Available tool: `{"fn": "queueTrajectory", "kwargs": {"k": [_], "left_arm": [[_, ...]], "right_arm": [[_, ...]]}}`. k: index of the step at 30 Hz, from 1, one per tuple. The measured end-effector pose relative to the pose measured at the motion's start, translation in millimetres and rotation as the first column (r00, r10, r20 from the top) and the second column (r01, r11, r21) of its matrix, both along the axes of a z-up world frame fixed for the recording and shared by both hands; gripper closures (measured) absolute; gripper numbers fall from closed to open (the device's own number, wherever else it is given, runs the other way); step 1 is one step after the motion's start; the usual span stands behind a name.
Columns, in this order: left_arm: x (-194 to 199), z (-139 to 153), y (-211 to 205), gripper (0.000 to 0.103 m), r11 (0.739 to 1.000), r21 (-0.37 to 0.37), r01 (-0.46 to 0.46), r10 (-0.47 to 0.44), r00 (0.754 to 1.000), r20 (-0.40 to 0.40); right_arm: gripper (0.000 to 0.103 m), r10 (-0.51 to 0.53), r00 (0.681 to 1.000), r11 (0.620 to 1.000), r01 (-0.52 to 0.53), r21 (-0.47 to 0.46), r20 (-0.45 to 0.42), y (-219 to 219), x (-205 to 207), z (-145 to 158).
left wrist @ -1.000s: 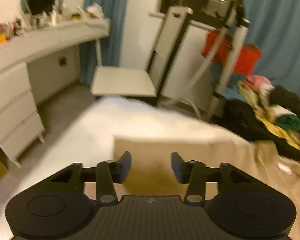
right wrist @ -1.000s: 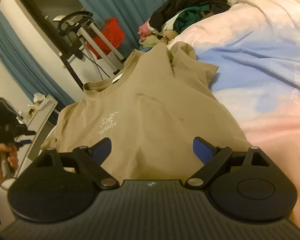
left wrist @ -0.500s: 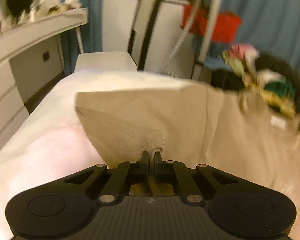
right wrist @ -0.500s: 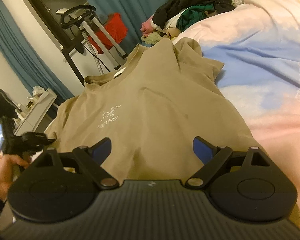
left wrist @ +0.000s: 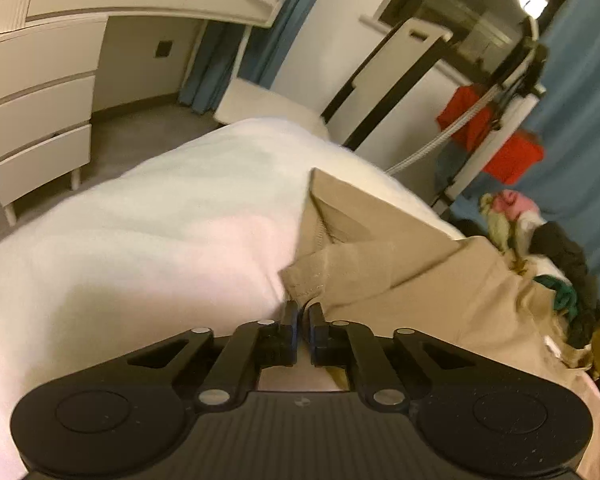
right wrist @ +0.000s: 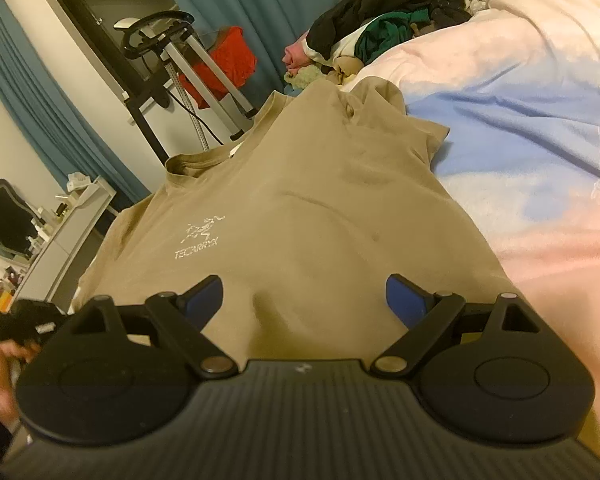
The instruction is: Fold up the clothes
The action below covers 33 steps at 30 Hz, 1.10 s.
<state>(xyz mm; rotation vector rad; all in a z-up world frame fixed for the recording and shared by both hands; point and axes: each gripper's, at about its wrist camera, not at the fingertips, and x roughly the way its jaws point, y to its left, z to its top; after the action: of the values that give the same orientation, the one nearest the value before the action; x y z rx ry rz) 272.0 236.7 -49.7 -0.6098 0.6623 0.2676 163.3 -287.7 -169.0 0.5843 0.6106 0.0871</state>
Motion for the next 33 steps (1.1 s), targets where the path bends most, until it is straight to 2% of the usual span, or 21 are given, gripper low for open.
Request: {"fn": "queueTrajectory", "kwargs": {"k": [1,2,4,5,7,8,12,15,16,18,19,20,21,24,27,28,29,32,33], "left_arm": [[0.8,-1.0,0.0,0.082,0.999,-0.032,0.006,-0.005,1.0,0.02],[2.4,-0.9,0.9,0.065,0.997,-0.075,0.003,0.0,0.999,0.035],[5.6,-0.8,2.8,0.049,0.987,-0.162,0.0,0.011,0.998,0.063],[8.9,2.0,5.0,0.045,0.985,-0.172,-0.018,0.032,0.997,0.075],[14.4,7.6,7.3,0.034,0.988,-0.147,-0.048,0.062,0.993,0.096],[19.4,9.6,9.1,0.032,0.991,-0.122,-0.059,0.071,0.992,0.1],[51.5,11.0,20.7,0.032,0.995,-0.047,-0.085,0.089,0.993,0.08],[81.0,8.3,26.6,0.035,0.998,0.004,-0.067,0.067,0.996,0.066],[90.9,7.2,26.7,0.039,0.998,0.027,-0.051,0.049,0.997,0.063],[109.2,4.8,21.8,0.06,0.994,0.108,0.003,-0.006,1.0,0.028],[117.1,6.5,16.3,0.084,0.984,0.173,0.043,-0.045,0.999,0.007],[125.0,8.2,10.8,0.1,0.968,0.236,0.084,-0.082,0.996,-0.017],[132.8,9.9,5.3,0.101,0.947,0.297,0.125,-0.117,0.992,-0.043],[134.6,30.1,-2.1,0.101,0.912,0.409,0.036,-0.059,0.997,0.044],[136.4,50.4,-9.5,0.102,0.86,0.507,-0.06,-0.011,0.991,0.137],[137.3,52.3,-7.9,0.099,0.862,0.502,-0.074,0.004,0.99,0.139],[134.5,52.6,-4.2,0.093,0.877,0.473,-0.082,0.017,0.99,0.141],[117.2,48.2,4.1,0.054,0.918,0.388,-0.084,0.035,0.991,0.131],[107.5,44.1,5.1,0.05,0.932,0.354,-0.072,0.031,0.992,0.12]], "right_arm": [[0.013,0.001,1.0,1.0,-0.001,0.001,0.001,-0.1,-0.3,0.2],[0.013,0.001,1.0,1.0,-0.001,0.002,0.001,-0.2,-0.7,0.4],[0.013,0.002,1.0,1.0,-0.002,0.003,0.004,-0.6,-2.2,1.2],[0.013,0.001,1.0,1.0,-0.001,0.002,0.005,-0.8,-2.9,1.6],[0.013,0.001,1.0,1.0,-0.001,0.0,0.006,-1.8,-4.9,1.8],[0.013,0.001,1.0,1.0,-0.001,-0.004,0.005,-1.9,-6.0,1.6],[0.013,-0.006,1.0,1.0,0.006,0.002,-0.006,-4.6,-7.5,-0.9],[0.013,-0.005,1.0,1.0,0.005,-0.019,-0.008,-1.5,-3.0,-1.9],[0.013,-0.003,1.0,1.0,0.003,-0.031,-0.01,0.5,-1.2,-2.5],[0.013,0.001,1.0,0.999,-0.001,-0.046,-0.016,3.1,2.7,-4.7],[0.012,0.003,1.0,0.999,-0.004,-0.053,-0.016,4.7,4.6,-5.5],[0.012,0.005,1.0,0.998,-0.006,-0.061,-0.017,6.5,6.5,-6.1],[0.012,0.007,1.0,0.998,-0.008,-0.068,-0.017,8.4,8.4,-6.7],[0.012,0.012,1.0,0.995,-0.013,-0.098,-0.013,13.2,11.8,-8.2],[0.012,0.013,1.0,0.993,-0.014,-0.119,-0.008,15.5,11.7,-9.5],[0.012,0.013,1.0,0.993,-0.013,-0.119,-0.008,15.3,11.7,-9.6],[0.012,0.012,1.0,0.993,-0.012,-0.118,-0.007,15.2,11.5,-9.5],[0.013,0.01,1.0,0.993,-0.011,-0.113,-0.005,15.7,10.5,-7.8],[0.013,0.01,1.0,0.994,-0.01,-0.11,-0.004,15.4,10.2,-7.4]]}}
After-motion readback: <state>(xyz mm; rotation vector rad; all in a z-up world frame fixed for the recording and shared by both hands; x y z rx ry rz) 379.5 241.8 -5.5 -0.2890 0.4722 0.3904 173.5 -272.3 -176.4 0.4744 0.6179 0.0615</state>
